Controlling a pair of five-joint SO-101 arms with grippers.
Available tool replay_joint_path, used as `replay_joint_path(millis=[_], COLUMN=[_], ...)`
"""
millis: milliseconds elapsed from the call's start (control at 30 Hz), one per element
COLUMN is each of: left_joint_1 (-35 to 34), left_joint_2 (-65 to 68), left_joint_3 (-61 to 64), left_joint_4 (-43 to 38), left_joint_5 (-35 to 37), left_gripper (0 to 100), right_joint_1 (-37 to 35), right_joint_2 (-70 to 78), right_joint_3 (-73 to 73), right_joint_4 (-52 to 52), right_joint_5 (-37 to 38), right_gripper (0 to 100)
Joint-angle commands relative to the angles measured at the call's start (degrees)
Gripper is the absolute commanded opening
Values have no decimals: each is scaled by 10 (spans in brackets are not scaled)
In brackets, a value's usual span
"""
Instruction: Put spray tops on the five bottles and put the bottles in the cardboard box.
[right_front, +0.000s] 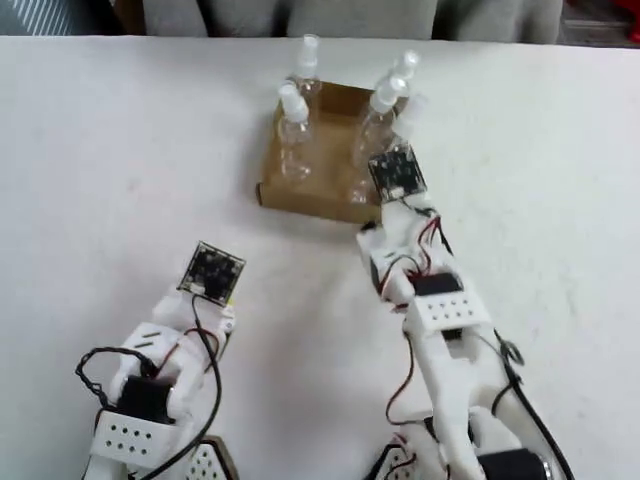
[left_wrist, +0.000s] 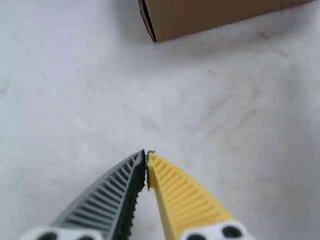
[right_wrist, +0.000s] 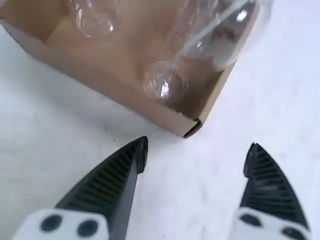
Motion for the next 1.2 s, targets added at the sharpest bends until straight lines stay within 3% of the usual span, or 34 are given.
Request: replay_joint_path(millis=[0,100,233,300,567,700,867,1000,1067,1167], left_joint_1=[-7,-7,-8,-8,-7,-9,-10,-10,-10,-11], left_joint_2=[-4,-4,-4,-4,-4,-4,-4,-4,-4,-7], left_joint_3=[-4,-4,-4,-4,-4,-4,-4,-4,-4,-3], left_joint_4=[-17,-17,-17,-17,-16,-13,-12,-3,33,99], left_joint_5=[-7,-7,-7,-7,-6,-6,-6,-6,-6,-6], left_gripper=[27,27,27,27,26,24,24,24,24,24], right_joint_1=[7,9,29,39,65,85,83,81,80,80], right_joint_2=[-75,-145,-258,-320,-609,-740,-705,-722,-733,-732], right_joint_3=[23,55,98,120,212,266,275,291,295,297], right_joint_4=[32,65,103,132,267,273,277,322,361,406], right_joint_5=[0,11,19,19,19,19,-2,-133,-172,-156], right_gripper=[268,218,53,16,15,15,16,16,17,18])
